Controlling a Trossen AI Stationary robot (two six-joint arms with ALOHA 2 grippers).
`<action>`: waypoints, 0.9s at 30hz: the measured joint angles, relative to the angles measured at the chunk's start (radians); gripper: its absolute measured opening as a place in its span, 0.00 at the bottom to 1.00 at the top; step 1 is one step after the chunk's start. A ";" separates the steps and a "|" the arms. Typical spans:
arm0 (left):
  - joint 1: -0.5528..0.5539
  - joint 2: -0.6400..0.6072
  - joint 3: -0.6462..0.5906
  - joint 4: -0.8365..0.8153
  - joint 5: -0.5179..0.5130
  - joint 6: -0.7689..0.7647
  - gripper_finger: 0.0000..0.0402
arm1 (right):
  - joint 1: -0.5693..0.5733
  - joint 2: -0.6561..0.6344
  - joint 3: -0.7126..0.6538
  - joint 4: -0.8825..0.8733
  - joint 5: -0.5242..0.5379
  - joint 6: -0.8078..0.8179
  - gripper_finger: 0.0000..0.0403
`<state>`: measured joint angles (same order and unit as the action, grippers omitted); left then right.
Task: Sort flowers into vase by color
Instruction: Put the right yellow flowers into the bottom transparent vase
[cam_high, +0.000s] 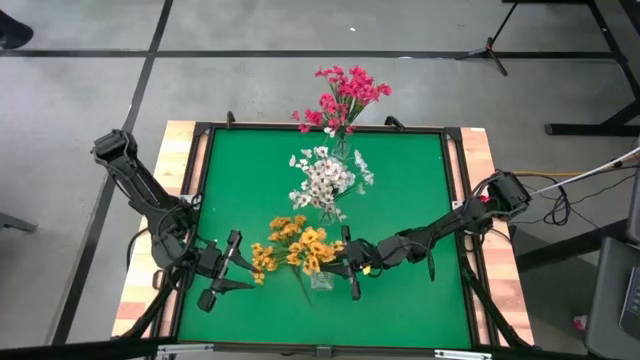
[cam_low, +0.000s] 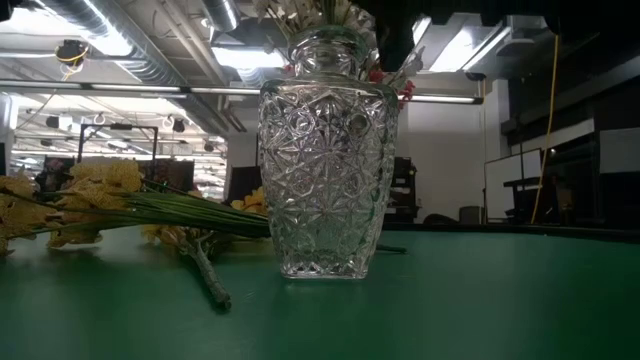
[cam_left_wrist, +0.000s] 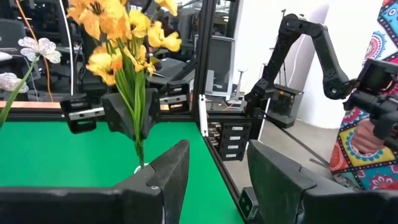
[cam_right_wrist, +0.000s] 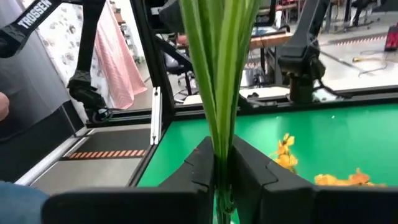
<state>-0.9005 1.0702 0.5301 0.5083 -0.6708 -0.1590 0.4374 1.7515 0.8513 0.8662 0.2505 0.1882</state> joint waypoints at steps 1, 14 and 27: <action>0.000 0.000 0.000 0.000 0.000 0.001 0.40 | 0.000 0.000 0.000 -0.005 -0.008 0.013 0.10; 0.000 0.000 0.000 0.001 -0.019 0.003 0.40 | 0.000 0.000 0.000 -0.052 -0.045 0.046 0.27; 0.000 0.000 0.000 0.001 -0.020 0.002 0.40 | 0.000 -0.013 0.000 -0.088 -0.061 0.057 0.48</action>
<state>-0.9009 1.0706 0.5301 0.5091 -0.6906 -0.1566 0.4377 1.7389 0.8513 0.7783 0.1898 0.2452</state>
